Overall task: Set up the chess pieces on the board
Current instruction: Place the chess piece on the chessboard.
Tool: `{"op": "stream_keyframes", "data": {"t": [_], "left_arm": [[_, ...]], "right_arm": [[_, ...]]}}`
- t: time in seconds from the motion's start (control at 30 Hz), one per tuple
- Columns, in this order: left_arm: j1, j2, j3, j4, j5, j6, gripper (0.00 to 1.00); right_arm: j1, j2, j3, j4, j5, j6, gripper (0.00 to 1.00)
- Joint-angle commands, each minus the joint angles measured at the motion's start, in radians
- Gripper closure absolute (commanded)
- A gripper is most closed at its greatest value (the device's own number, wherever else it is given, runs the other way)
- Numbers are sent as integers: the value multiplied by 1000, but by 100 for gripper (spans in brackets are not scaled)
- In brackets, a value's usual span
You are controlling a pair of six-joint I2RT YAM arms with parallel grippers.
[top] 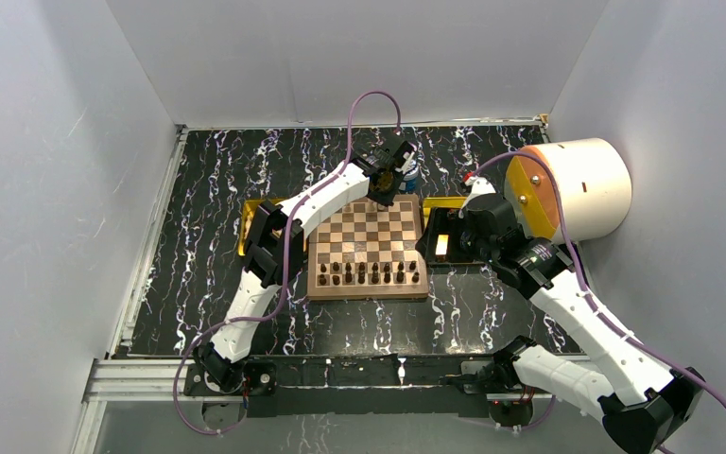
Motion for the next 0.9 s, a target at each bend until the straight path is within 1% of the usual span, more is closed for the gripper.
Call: {"op": "stream_keyframes", "data": {"t": [0.0,0.43,0.87], "left_arm": [[-4,0,7,15,5,-7,92],[-4,7,0,20,12,-14,89],[-5,30,-20,34,9,-22,85]], "right_arm": [[6,-10,18,50,5,-4,1],[5,-27,18,48,12,10,1],[6,-65,24,8,28,5,1]]}}
